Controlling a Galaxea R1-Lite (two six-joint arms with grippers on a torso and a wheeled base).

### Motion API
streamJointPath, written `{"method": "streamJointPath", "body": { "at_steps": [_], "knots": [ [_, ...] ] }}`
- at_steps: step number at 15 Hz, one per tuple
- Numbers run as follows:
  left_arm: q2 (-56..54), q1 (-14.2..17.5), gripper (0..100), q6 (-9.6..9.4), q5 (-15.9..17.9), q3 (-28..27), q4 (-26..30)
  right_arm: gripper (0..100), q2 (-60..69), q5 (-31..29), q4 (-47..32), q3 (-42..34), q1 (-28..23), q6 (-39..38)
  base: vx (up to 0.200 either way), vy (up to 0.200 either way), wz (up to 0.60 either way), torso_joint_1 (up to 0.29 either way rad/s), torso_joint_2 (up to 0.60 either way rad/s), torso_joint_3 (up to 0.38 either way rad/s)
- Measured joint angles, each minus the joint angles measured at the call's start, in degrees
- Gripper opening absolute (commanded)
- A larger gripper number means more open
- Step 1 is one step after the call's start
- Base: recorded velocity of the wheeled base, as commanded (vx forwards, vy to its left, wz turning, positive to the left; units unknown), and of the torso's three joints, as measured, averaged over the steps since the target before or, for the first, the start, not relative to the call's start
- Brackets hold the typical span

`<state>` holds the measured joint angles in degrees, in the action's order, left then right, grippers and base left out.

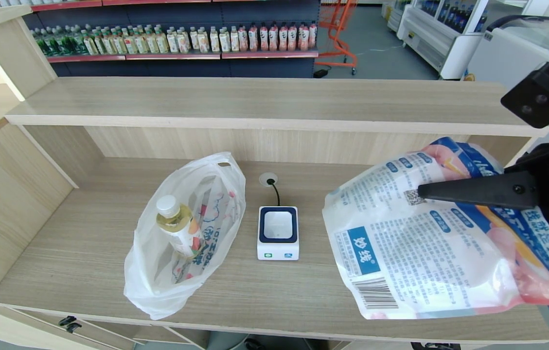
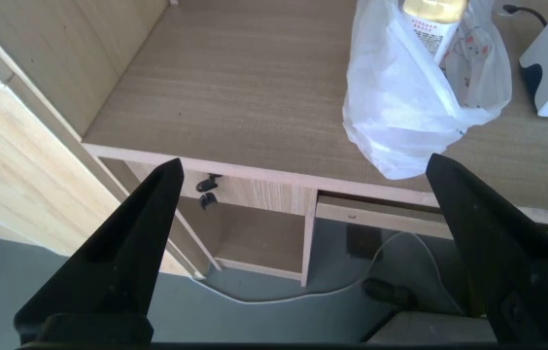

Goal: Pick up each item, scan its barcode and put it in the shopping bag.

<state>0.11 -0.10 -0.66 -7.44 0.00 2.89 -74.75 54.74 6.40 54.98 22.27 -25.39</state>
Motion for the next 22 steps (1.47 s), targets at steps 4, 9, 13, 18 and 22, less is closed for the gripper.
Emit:
{"method": "streamJointPath", "body": {
  "at_steps": [4,9,13,18,22],
  "knots": [
    [0.0,0.0,100,-0.02,0.0,0.0,0.0,0,0.2,-0.4,0.2,-0.2,-0.7,0.1,0.000,0.000,0.00,0.000,0.00,0.000],
    [0.0,0.0,100,-0.05,0.0,0.0,0.0,0,0.1,-0.4,1.1,0.1,-1.3,0.6,0.000,0.000,0.00,0.000,0.00,0.000],
    [0.0,0.0,100,0.00,0.0,0.0,0.0,0,0.3,-0.3,2.4,-0.1,-0.5,1.7,0.000,0.000,0.00,0.000,0.00,0.000],
    [0.0,0.0,100,-0.02,0.0,0.0,0.0,0,0.7,-0.4,2.3,-0.8,-0.4,4.8,0.000,0.000,0.00,0.000,0.00,0.000],
    [0.0,0.0,100,-0.05,0.0,0.0,0.0,0,1.5,-4.8,2.1,-3.9,-1.4,19.7,0.000,0.000,0.00,0.000,0.00,0.000]
  ]
}}
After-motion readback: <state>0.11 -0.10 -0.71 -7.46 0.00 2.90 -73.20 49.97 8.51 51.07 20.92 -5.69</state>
